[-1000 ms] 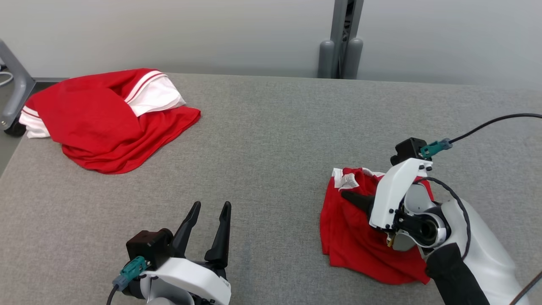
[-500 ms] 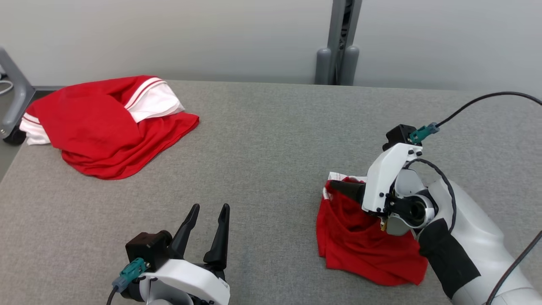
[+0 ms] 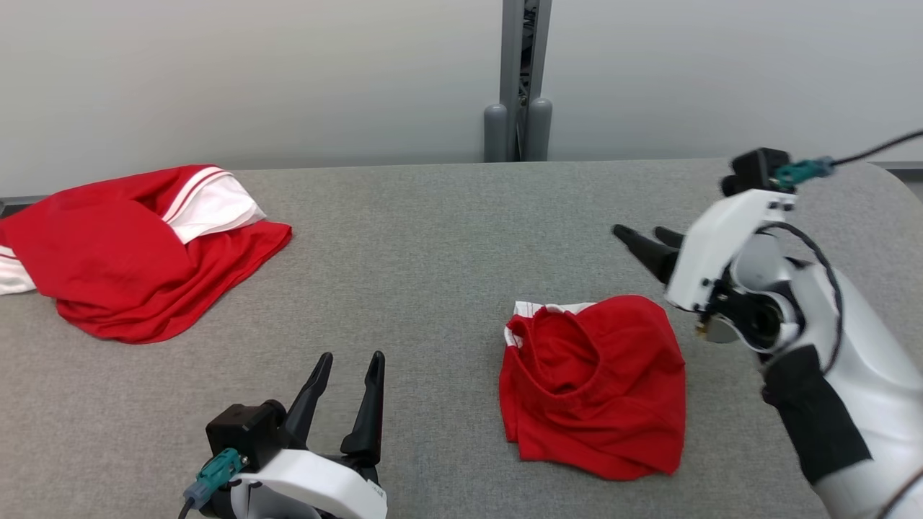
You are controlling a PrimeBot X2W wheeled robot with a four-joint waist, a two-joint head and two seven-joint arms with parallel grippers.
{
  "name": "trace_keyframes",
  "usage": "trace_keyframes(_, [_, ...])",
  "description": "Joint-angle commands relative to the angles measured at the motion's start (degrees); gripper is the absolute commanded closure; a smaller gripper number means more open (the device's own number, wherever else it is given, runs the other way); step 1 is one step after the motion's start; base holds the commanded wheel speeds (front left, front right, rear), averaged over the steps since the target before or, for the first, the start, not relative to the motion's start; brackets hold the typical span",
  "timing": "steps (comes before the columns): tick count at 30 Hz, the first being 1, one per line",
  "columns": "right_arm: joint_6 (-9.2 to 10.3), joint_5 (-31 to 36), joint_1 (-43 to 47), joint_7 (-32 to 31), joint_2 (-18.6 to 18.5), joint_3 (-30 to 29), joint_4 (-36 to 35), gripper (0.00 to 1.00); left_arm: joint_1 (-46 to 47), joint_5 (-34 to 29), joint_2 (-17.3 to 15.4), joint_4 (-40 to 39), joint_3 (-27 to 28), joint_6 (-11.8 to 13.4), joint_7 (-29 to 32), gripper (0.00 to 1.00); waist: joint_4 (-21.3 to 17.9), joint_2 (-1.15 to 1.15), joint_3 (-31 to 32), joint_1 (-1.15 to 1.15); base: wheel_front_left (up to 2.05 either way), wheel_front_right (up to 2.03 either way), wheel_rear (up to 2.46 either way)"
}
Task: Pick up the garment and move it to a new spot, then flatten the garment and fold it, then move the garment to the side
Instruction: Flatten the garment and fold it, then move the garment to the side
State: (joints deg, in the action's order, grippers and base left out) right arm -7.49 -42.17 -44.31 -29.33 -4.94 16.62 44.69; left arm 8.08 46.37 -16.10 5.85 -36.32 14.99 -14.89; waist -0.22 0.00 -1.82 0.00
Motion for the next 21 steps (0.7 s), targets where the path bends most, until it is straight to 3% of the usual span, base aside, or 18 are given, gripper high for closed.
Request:
trace_keyframes(1, [0.0, 2.36, 3.54, 1.91, -2.4, -1.48, -3.7, 0.0, -0.62, -0.52, -0.63, -0.52, 0.13, 0.4, -0.06, 0.0, -0.78, 0.0, -0.08, 0.0, 0.0, 0.0, 0.0])
trace_keyframes(9, [0.0, 6.81, 15.01, 5.78, -6.9, -8.67, -16.63, 0.0, -0.01, -1.08, -1.42, -2.19, 0.19, 1.27, 0.46, 0.0, -2.62, 0.0, -1.25, 0.0, 0.0, 0.0, 0.0])
trace_keyframes(15, [0.0, 9.03, 24.23, 8.44, -6.05, -12.74, -22.87, 0.0, 0.47, -1.26, -2.0, -3.23, 0.12, 1.78, 0.95, 0.0, -3.35, 0.0, -2.18, 0.0, 0.0, 0.0, 0.0])
trace_keyframes(21, [0.0, 9.93, 29.6, 10.91, -4.29, -13.29, -23.35, 0.0, 1.0, -1.74, -2.76, -4.06, 0.22, 2.37, 1.62, 0.0, -2.82, 0.0, -2.76, 0.0, 0.0, 0.0, 0.0])
